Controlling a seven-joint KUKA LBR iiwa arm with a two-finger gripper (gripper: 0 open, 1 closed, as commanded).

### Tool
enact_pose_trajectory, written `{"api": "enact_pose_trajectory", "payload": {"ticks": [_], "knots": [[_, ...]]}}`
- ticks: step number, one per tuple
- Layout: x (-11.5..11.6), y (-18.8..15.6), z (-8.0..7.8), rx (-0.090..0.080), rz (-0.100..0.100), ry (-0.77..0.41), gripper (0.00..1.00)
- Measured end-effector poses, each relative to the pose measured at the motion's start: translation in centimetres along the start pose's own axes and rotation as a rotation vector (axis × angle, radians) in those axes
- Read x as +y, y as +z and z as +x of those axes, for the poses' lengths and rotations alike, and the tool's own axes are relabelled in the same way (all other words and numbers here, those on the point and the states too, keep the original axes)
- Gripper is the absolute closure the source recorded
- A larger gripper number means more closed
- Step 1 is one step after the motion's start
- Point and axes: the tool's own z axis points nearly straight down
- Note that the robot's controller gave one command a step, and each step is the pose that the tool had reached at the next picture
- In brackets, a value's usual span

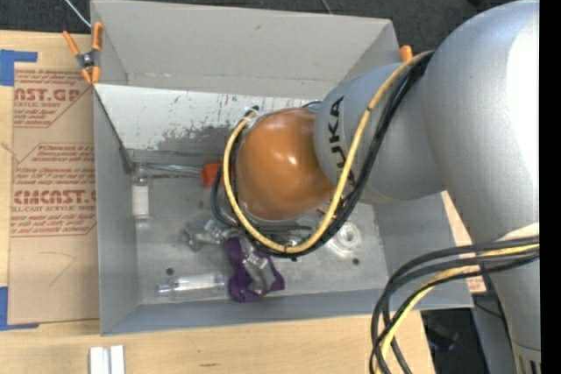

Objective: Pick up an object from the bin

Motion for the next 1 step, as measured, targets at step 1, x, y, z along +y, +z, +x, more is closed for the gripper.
{"api": "enact_pose_trajectory", "payload": {"ticks": [1], "knots": [[0.97,0.19,1.0,-0.001,0.0,-0.216,0.0]]}}
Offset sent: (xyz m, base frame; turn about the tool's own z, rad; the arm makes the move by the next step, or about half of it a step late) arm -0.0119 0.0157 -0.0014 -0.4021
